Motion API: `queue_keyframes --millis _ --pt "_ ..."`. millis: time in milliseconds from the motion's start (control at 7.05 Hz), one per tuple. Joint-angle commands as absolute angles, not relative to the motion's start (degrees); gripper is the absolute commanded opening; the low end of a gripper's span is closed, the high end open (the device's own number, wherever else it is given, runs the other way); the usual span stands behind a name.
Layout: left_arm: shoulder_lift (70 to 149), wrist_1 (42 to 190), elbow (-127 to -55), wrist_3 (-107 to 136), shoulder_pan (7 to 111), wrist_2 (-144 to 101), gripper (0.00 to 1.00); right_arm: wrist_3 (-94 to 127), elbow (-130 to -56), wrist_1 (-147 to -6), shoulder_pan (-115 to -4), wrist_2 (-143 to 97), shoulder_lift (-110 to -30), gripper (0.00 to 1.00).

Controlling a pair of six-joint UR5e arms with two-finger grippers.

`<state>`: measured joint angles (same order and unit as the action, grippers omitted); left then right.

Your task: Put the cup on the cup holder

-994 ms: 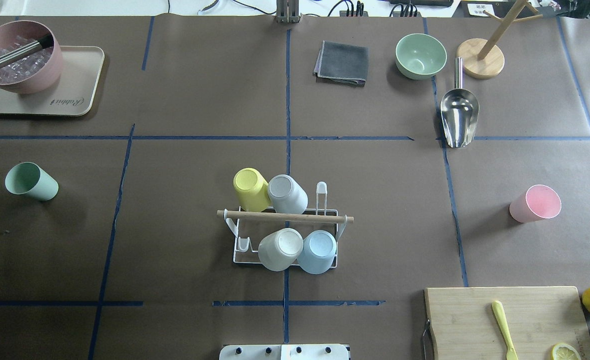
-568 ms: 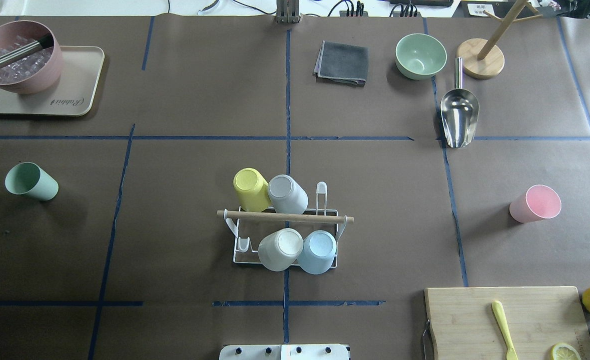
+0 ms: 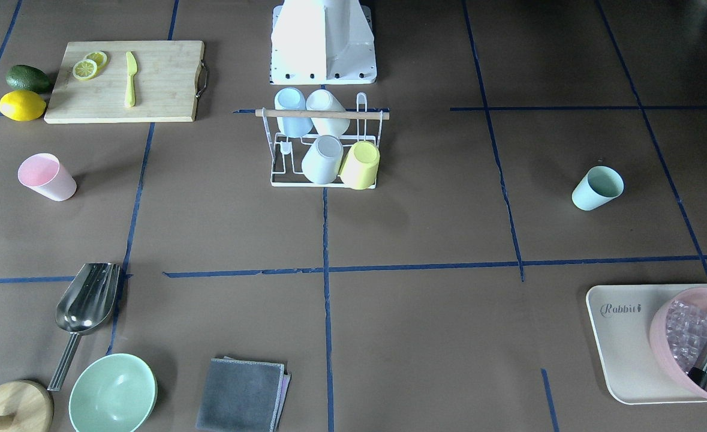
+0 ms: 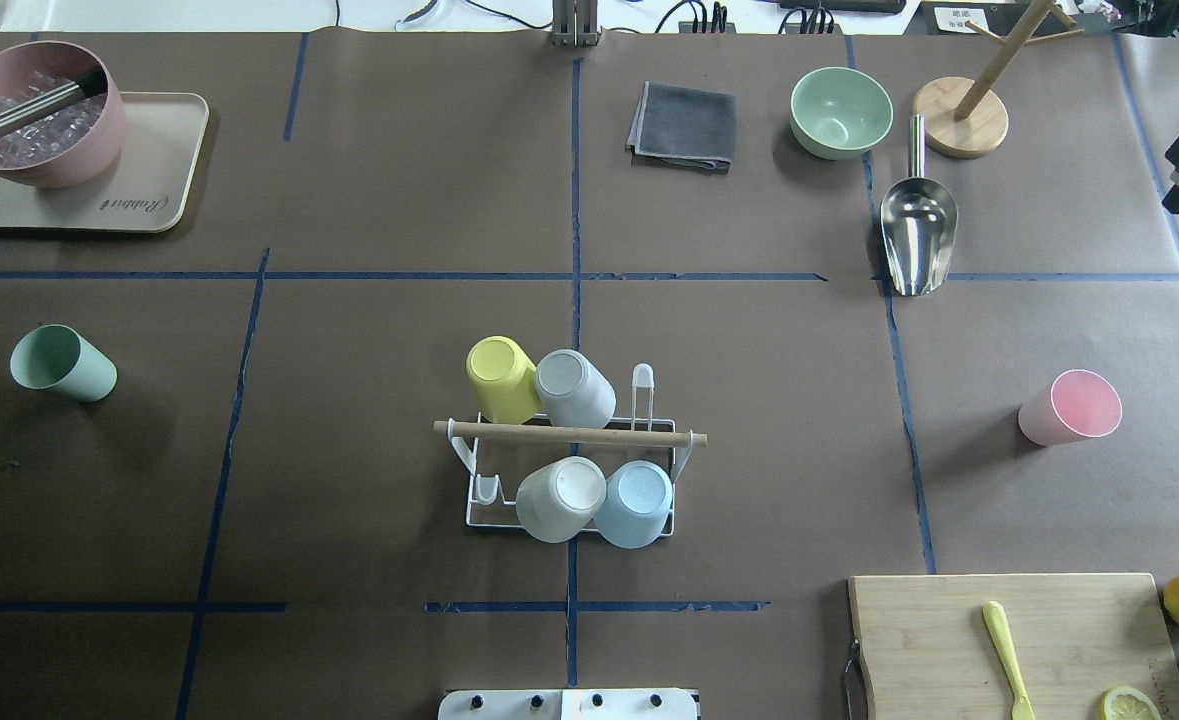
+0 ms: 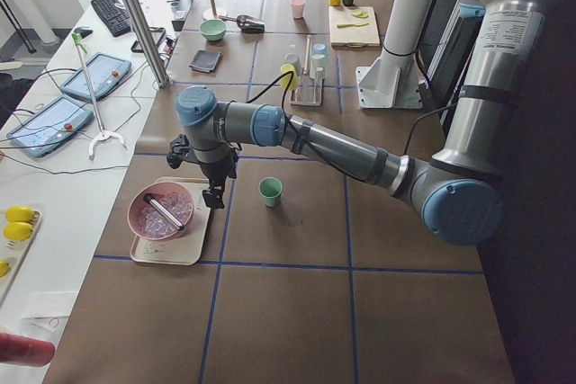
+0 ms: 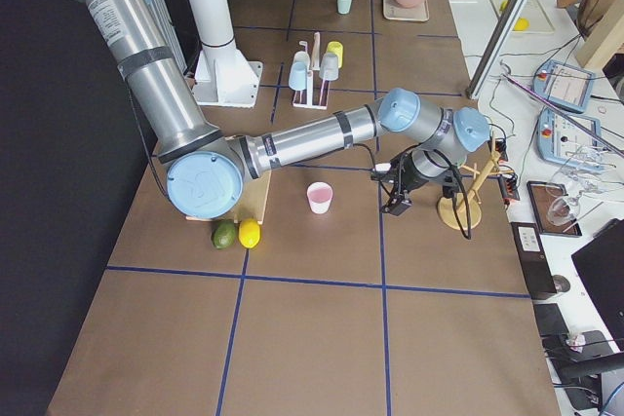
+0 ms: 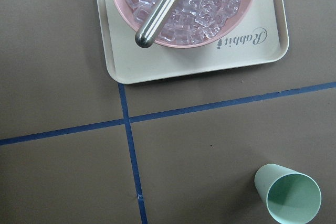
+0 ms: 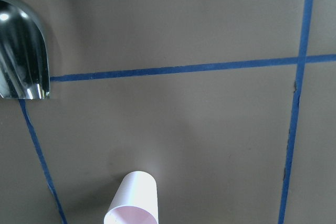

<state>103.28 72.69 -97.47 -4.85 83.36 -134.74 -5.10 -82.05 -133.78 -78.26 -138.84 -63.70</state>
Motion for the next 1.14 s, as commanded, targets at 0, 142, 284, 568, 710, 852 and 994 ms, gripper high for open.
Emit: queue_keyframes --millis 0,142,284,568,710,852,994 --pt "113.3 65.2 -90.8 -4.9 79.7 -134.6 1.00 -5.2 -79.3 -136.3 -72.8 -140.4 -63.4 0.99" --pt "113.9 65.1 -89.8 -4.9 77.1 -134.7 1.00 -5.3 -77.9 -136.5 -71.6 -140.4 -63.3 0.99" --pt "114.8 63.0 -89.7 -4.9 72.1 -134.7 1.00 -5.8 -76.9 -136.6 -70.5 -140.4 -63.3 0.99" --pt "117.0 55.5 -89.4 -5.1 66.4 -134.6 1.00 -7.6 -73.8 -137.6 -67.2 -140.5 -63.3 0.99" --pt "116.9 52.5 -89.9 -5.3 62.3 -134.6 1.00 -9.2 -72.3 -137.7 -66.3 -141.6 -63.4 0.99" --pt "116.5 52.4 -89.8 -5.4 61.7 -134.6 1.00 -9.4 -70.9 -137.7 -65.2 -142.1 -63.3 0.99" --pt "116.5 52.5 -88.3 -5.6 59.9 -134.6 1.00 -9.4 -70.8 -137.7 -64.0 -142.1 -63.4 0.99"
